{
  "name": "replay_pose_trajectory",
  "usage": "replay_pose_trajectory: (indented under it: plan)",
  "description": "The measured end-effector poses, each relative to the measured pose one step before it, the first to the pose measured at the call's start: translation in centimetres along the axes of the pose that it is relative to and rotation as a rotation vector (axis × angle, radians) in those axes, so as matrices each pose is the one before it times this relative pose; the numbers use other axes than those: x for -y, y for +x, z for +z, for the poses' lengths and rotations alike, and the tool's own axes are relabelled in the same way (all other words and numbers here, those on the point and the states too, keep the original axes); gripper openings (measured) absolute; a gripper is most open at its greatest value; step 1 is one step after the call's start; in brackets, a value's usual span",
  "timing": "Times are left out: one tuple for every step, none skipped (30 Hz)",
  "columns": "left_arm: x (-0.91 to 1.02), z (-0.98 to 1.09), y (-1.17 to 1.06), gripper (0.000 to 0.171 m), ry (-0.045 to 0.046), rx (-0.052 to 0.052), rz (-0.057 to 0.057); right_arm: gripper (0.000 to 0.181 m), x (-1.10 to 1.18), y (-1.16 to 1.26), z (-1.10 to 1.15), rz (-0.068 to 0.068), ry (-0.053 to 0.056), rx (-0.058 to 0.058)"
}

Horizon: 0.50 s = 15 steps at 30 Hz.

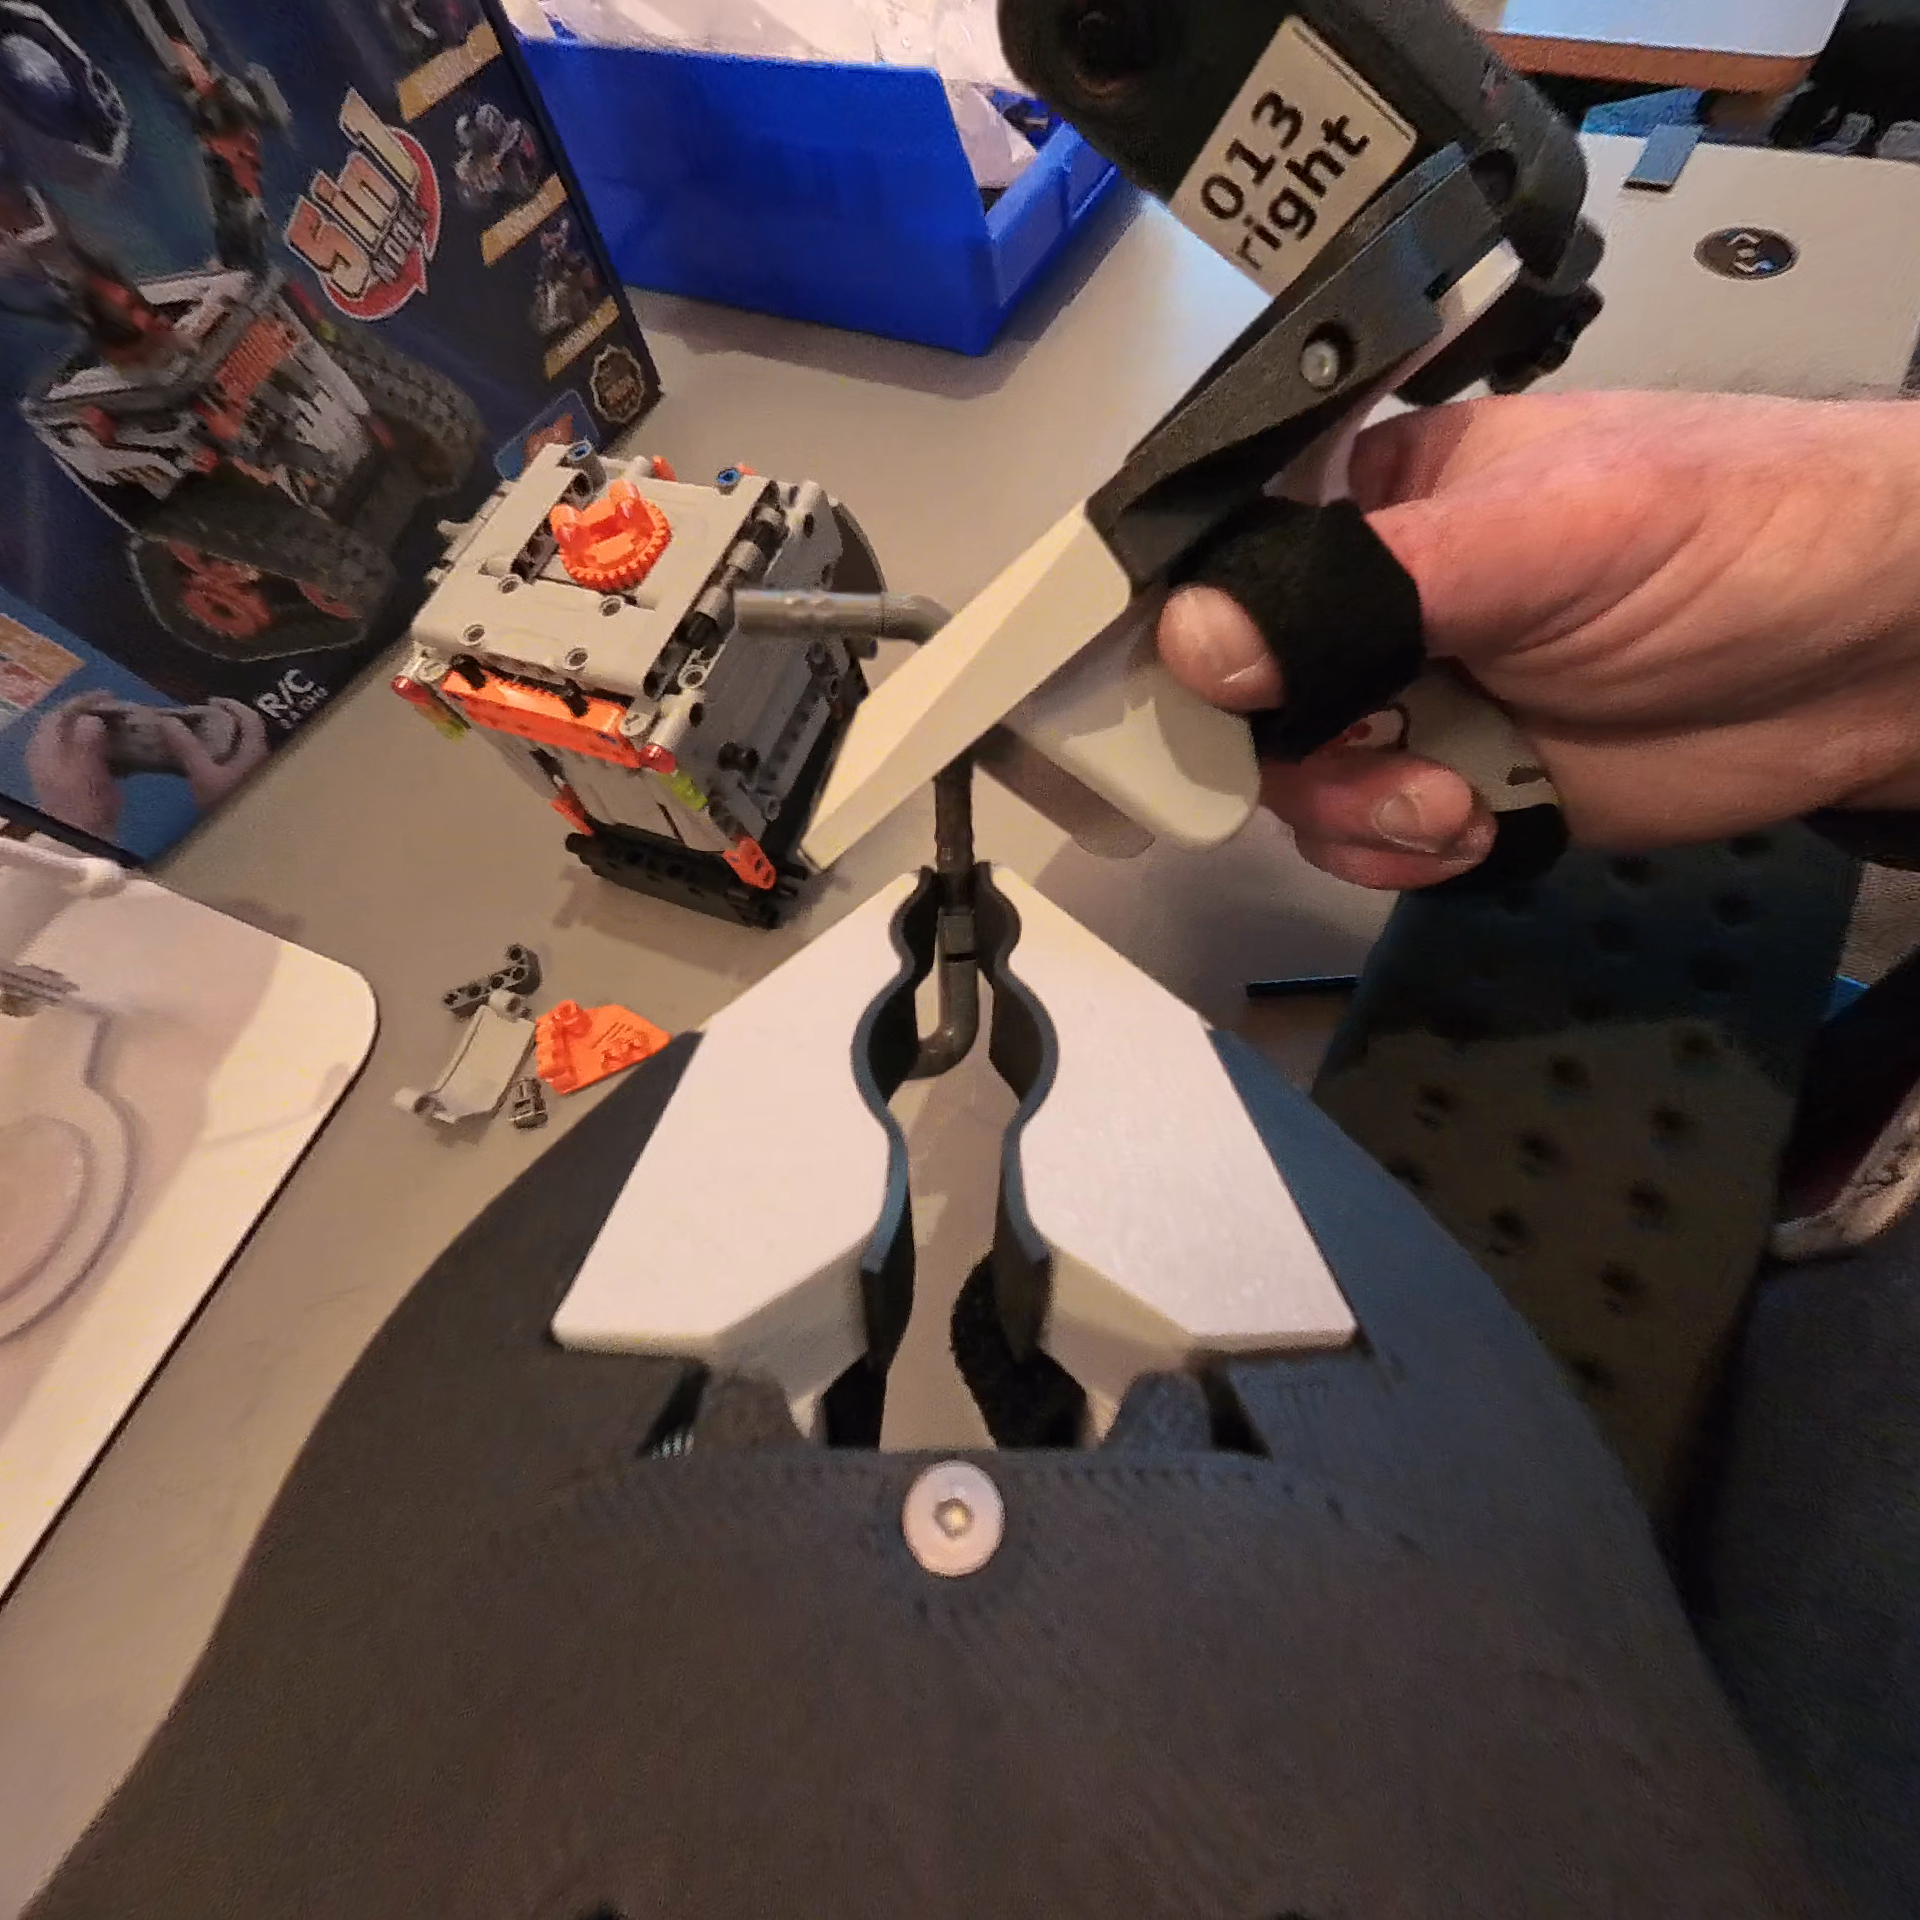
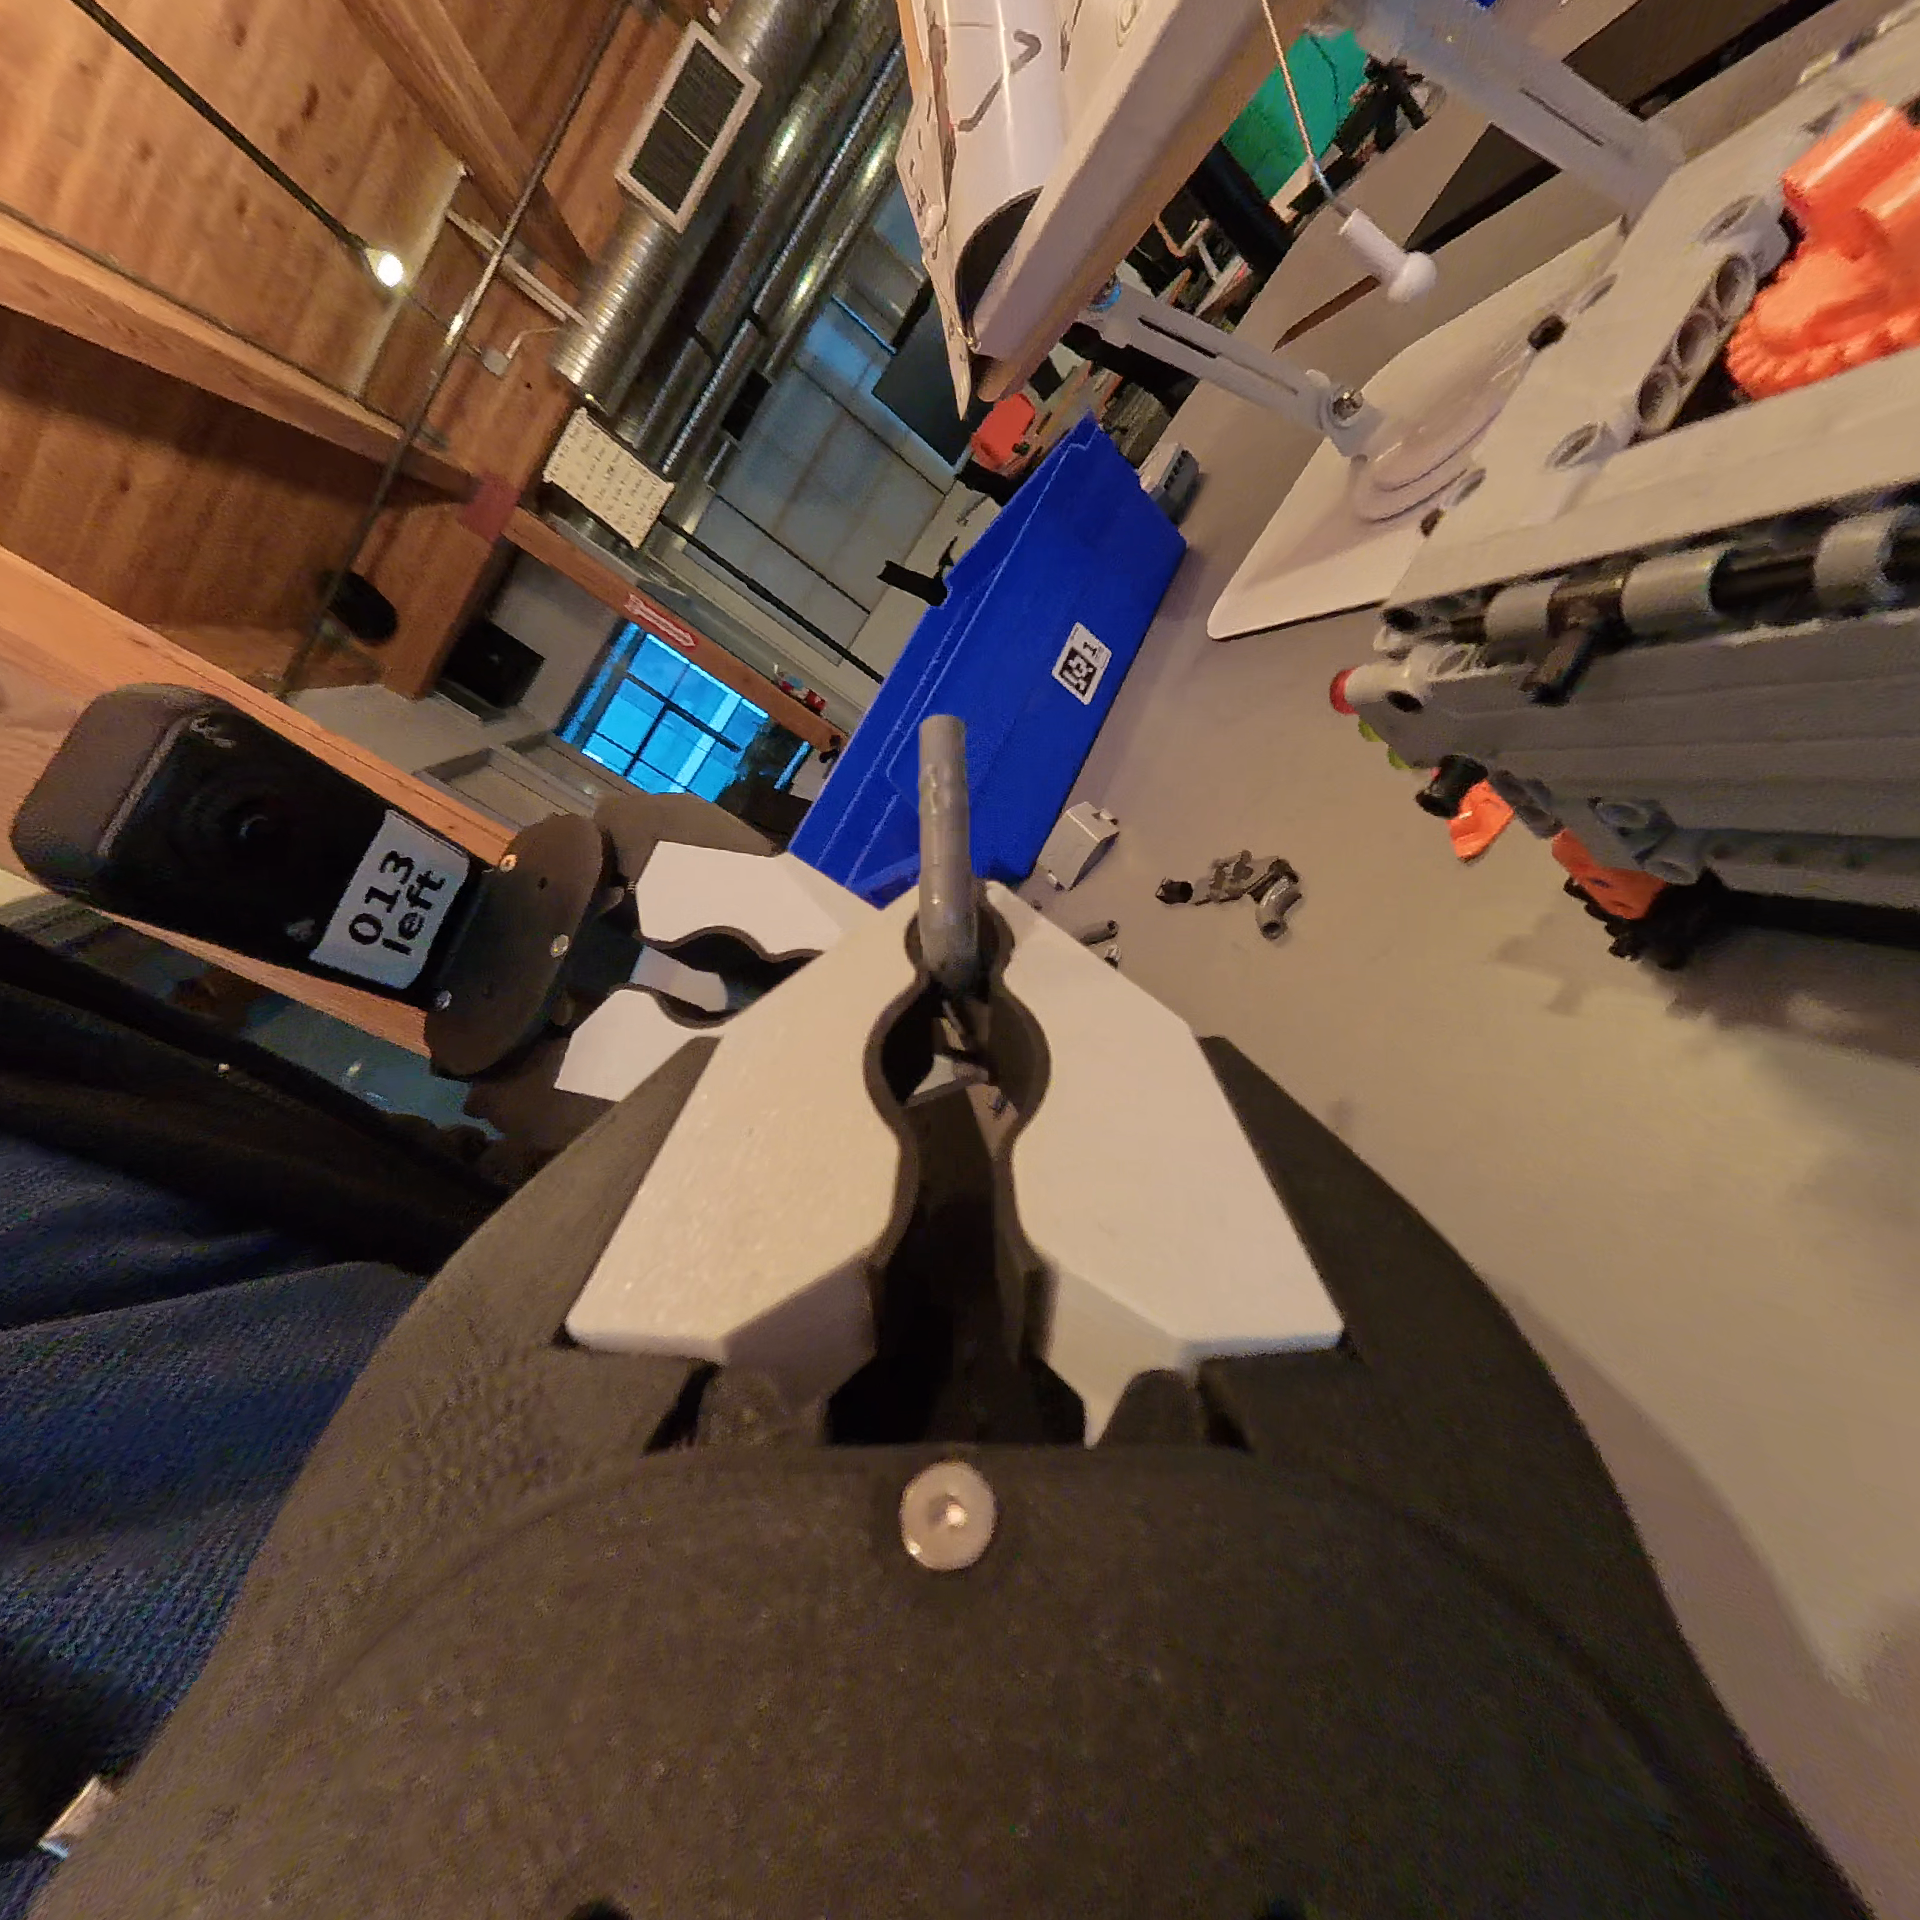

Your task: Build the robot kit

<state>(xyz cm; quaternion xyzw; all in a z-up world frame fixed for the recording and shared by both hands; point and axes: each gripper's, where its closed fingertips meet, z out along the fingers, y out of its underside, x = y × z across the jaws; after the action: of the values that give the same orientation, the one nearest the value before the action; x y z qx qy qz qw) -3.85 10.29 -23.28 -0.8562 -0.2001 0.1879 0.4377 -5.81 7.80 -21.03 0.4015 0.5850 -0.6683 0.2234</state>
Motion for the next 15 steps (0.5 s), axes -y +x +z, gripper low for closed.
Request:
replay_pose_trajectory:
  plan:
    - [0.072,-0.035,-0.084,0.005,0.00483,0.0050,0.0030,0.000,0.182,0.008,0.063,-0.0160,0.0025,-0.0080]
    - [0.224,-0.100,-0.025,0.005,0.01475,-0.0001,-0.0027,0.000,0.146,-0.087,0.059,-0.0152,-0.0044,-0.0010]
    - [0.124,-0.079,-0.087,0.005,0.00625,0.0035,0.0010,0.000,0.082,-0.068,0.076,-0.0168,-0.0155,0.0008]
    - [0.098,-0.052,-0.117,0.005,0.00452,0.0078,0.0035,0.000,0.160,-0.053,0.072,-0.0145,-0.0141,-0.0006]
    - [0.224,-0.092,-0.151,0.005,0.01555,0.0074,-0.0037,0.000,0.299,-0.090,0.050,-0.0111,-0.0002,-0.0036]
    - [0.277,-0.153,-0.220,0.005,0.01629,0.0063,-0.0038,0.000,0.238,-0.112,0.093,-0.0087,0.0054,-0.0072]
    - [0.085,-0.081,-0.284,0.005,0.00043,0.0078,0.0057,0.001,0.091,-0.103,0.135,-0.0044,0.0001,-0.0063]
    - [0.048,-0.073,-0.345,0.005,0.00129,0.0092,0.0016,0.007,0.032,-0.075,0.096,0.0040,-0.0028,-0.0003]
    - [0.152,-0.129,-0.359,0.005,0.01088,0.0052,-0.0099,0.013,0.167,0.008,-0.006,0.0106,0.0062,0.0004]
    - [0.107,-0.134,-0.404,0.005,0.00701,0.0073,-0.0039,0.015,0.300,0.061,-0.084,0.0103,0.0148,-0.0011]
    - [0.081,-0.103,-0.396,0.005,0.00211,0.0100,0.0019,0.014,0.209,0.123,-0.063,0.0083,0.0083,-0.0040]
    - [0.122,-0.081,-0.373,0.005,0.00591,0.0104,0.0003,0.016,0.069,0.172,-0.006,0.0056,-0.0006,-0.0076]
    - [0.109,-0.083,-0.397,0.005,0.00409,0.0128,0.0034,0.021,0.039,-0.011,0.069,0.0037,-0.0020,0.0007]
    - [0.063,-0.005,-0.244,0.005,-0.00286,0.0096,0.0159,0.021,-0.003,-0.146,0.143,0.0045,-0.0032,0.0082]
    - [0.033,0.069,-0.096,0.005,-0.00619,0.0054,0.0173,0.017,-0.046,-0.107,0.172,-0.0010,-0.0050,0.0025]
